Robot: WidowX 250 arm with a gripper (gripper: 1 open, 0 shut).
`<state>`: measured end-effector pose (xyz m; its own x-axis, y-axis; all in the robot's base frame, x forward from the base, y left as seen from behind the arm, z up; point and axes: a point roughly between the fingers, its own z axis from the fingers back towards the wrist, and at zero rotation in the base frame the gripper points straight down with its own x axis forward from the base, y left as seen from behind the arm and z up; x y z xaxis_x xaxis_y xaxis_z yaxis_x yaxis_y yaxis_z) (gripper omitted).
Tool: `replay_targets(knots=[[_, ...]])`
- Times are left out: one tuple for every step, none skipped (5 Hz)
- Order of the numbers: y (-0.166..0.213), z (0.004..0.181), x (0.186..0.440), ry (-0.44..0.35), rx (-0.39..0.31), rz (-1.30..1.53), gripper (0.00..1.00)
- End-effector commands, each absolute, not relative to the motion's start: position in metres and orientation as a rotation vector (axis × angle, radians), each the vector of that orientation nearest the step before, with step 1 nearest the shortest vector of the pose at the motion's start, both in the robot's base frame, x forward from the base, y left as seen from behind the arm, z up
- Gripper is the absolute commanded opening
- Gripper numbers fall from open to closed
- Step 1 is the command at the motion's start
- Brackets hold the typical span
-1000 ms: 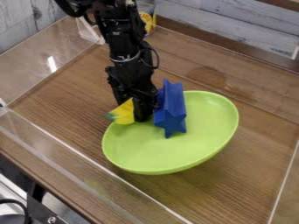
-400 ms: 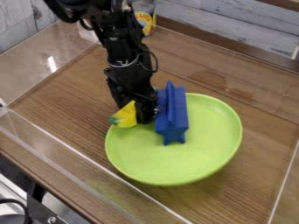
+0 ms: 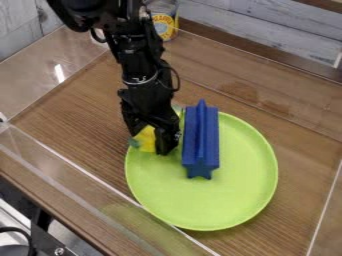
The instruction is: Put the banana in the green plate
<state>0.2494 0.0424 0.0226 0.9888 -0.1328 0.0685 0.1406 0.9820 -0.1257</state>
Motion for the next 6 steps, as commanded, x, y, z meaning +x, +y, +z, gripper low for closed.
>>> replay_targets(knots=[[0.048,0.043,0.261,-0.131,-0.114,-0.134,1.0],[0.05,0.047,0.263,-0.137,-0.118,-0.127,1.0],[0.051,0.05,0.263,-0.141,-0.12,-0.123,1.0],[0.053,0.051,0.265,-0.146,-0.121,-0.119,1.0],[0.054,0.054,0.265,-0.152,-0.122,-0.114,1.0],[0.056,0.057,0.266,-0.16,-0.122,-0.109,1.0]])
